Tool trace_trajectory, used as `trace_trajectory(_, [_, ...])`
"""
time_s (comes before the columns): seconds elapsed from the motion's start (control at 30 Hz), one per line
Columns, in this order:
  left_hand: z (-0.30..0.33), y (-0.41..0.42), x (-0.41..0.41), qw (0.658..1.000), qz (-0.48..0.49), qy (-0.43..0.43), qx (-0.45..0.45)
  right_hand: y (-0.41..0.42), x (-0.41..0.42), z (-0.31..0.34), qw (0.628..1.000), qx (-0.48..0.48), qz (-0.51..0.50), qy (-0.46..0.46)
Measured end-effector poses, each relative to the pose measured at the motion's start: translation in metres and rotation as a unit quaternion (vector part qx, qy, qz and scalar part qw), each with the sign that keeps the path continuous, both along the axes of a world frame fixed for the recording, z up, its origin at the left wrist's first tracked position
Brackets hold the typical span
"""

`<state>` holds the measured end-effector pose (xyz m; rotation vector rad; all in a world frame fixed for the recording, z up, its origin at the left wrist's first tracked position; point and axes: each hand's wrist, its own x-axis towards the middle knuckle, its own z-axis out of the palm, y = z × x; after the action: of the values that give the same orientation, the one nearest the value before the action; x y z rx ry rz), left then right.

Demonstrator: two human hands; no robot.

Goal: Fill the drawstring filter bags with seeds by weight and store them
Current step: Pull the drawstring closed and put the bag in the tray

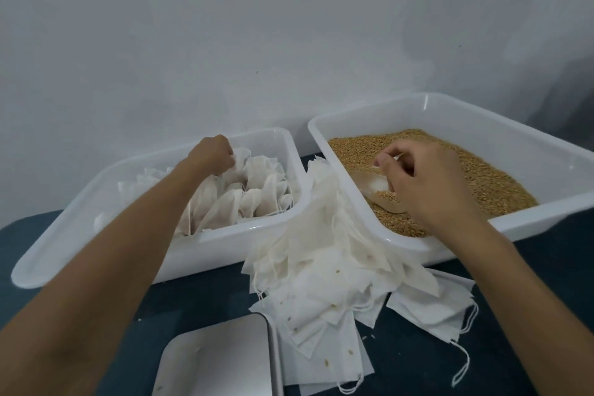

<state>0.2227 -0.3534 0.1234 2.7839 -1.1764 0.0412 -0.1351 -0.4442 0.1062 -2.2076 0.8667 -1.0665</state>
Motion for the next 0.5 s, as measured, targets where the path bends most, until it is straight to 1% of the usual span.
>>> trace_trajectory(0.1, [0.015, 0.006, -0.001, 1.000, -0.015, 0.008, 0.024, 0.000, 0.001, 0.000, 1.000, 0.002, -0.001, -0.001])
trace_trajectory(0.2, [0.018, 0.008, -0.006, 0.999, -0.008, 0.023, 0.045, 0.001, 0.001, 0.000, 1.000, 0.002, -0.006, -0.001])
trace_trajectory(0.33, [0.000, 0.004, -0.010, 0.999, 0.001, 0.043, 0.027, 0.002, -0.001, 0.000, 1.000, 0.005, -0.004, -0.007])
trace_trajectory(0.37, [-0.002, 0.004, -0.011, 0.999, 0.012, 0.039, 0.013, 0.002, -0.001, 0.000, 1.000, 0.005, -0.004, -0.007])
trace_trajectory(0.43, [0.003, 0.007, -0.024, 0.999, 0.021, -0.010, -0.038, 0.003, -0.001, 0.000, 1.000, 0.003, -0.004, -0.007])
trace_trajectory(0.5, [0.011, 0.017, -0.049, 0.986, -0.021, -0.049, -0.161, 0.004, -0.001, 0.001, 1.000, 0.004, -0.004, -0.010])
